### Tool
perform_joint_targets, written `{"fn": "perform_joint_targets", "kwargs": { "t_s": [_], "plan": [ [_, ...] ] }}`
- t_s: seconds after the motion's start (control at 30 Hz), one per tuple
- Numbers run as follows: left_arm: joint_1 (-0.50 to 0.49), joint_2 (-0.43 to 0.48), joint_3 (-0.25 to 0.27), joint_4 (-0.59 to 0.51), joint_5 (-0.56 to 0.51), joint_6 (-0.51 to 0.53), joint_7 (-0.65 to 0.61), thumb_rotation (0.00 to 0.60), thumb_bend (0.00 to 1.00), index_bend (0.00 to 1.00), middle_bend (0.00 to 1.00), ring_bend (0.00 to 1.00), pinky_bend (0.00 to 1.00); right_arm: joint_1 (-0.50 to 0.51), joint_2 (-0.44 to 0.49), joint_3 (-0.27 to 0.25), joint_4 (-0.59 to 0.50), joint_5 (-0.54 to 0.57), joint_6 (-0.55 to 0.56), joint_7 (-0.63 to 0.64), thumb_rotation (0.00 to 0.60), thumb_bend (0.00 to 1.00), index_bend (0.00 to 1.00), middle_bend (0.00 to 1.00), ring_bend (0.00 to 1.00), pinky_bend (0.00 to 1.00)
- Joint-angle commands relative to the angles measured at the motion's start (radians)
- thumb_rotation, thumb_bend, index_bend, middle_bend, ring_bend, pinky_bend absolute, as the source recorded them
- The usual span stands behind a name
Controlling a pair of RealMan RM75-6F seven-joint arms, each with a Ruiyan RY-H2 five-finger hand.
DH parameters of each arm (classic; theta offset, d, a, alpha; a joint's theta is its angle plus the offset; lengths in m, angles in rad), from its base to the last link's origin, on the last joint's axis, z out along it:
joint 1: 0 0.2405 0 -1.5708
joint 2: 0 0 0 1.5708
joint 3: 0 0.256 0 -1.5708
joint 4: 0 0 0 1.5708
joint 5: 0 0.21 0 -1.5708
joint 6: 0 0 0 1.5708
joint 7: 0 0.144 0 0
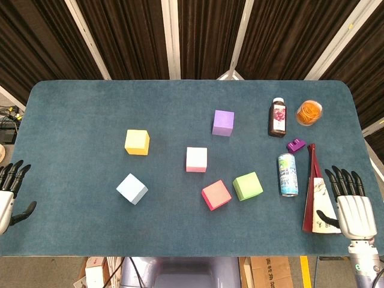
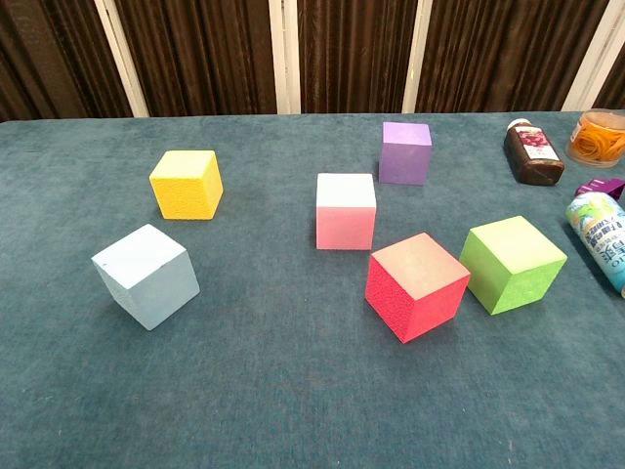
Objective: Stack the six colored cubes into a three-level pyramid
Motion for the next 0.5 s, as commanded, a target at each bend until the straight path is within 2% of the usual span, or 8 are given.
{"fn": "perform_joint_targets", "kwargs": {
  "t_s": [0.03,0.5],
  "plan": [
    [-0.001,-0.002,0.002,-0.002,0.004,-0.001,0.007,0.6,0.36,0.05,0.0,0.0,0.0,-0.006,0.012,0.002,-0.017,0.01,0.003,-0.001,0.6,0.13,0.1,0.08,0.05,0.0],
    [0.001,-0.011,0.001,0.001,0.008,0.011,0.017,0.6,0.36,0.05,0.0,0.0,0.0,-0.008,0.026,0.001,-0.028,0.016,-0.007,0.042,0.6,0.13,0.1,0.08,0.05,0.0]
  ]
}}
